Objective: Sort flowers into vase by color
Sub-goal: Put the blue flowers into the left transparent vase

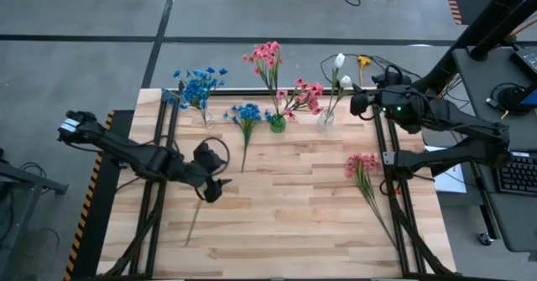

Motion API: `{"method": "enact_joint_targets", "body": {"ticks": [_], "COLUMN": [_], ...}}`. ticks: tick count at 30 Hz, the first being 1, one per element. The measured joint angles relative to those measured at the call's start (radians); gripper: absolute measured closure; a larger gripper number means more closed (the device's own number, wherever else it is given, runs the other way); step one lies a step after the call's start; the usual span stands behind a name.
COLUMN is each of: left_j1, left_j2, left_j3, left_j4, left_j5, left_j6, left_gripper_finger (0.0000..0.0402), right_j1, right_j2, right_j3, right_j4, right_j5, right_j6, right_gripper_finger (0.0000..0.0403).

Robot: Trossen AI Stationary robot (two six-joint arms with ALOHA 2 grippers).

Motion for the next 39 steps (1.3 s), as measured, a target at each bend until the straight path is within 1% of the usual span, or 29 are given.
{"method": "enact_joint_targets", "body": {"ticks": [2, 4, 9, 11, 13, 20, 24, 26, 33, 39], "left_j1": [-0.001, -0.001, -0.001, -0.002, -0.003, -0.006, -0.008, -0.011, -0.021, -0.026], "left_j2": [0.027, 0.050, 0.081, 0.088, 0.097, 0.141, 0.202, 0.242, 0.355, 0.387], "left_j3": [0.003, 0.017, 0.073, 0.094, 0.100, 0.091, 0.090, 0.087, 0.085, 0.093], "left_j4": [-0.023, -0.063, -0.252, -0.323, -0.363, -0.417, -0.540, -0.578, -0.577, -0.578], "left_j5": [0.047, 0.071, 0.097, 0.106, 0.122, 0.216, 0.271, 0.286, 0.351, 0.353], "left_j6": [-0.029, -0.070, -0.214, -0.279, -0.328, -0.502, -0.638, -0.677, -0.676, -0.658], "left_gripper_finger": [0.0099, 0.0099, 0.0099, 0.0099, 0.0099, 0.0099, 0.0099, 0.0099, 0.0099, 0.0099], "right_j1": [0.019, 0.035, 0.073, 0.088, 0.098, 0.101, 0.109, 0.109, 0.109, 0.109], "right_j2": [0.018, 0.036, 0.084, 0.103, 0.119, 0.135, 0.135, 0.135, 0.135, 0.134], "right_j3": [0.034, 0.055, 0.059, 0.058, 0.059, 0.057, 0.057, 0.056, 0.057, 0.087], "right_j4": [-0.099, -0.157, -0.191, -0.223, -0.273, -0.423, -0.450, -0.449, -0.449, -0.449], "right_j5": [-0.015, -0.048, -0.196, -0.226, -0.227, -0.227, -0.225, -0.225, -0.220, -0.196], "right_j6": [0.089, 0.147, 0.209, 0.232, 0.266, 0.386, 0.407, 0.407, 0.405, 0.382], "right_gripper_finger": [0.0091, 0.0094, 0.0097, 0.0097, 0.0097, 0.0097, 0.0098, 0.0100, 0.0106, 0.0101]}}
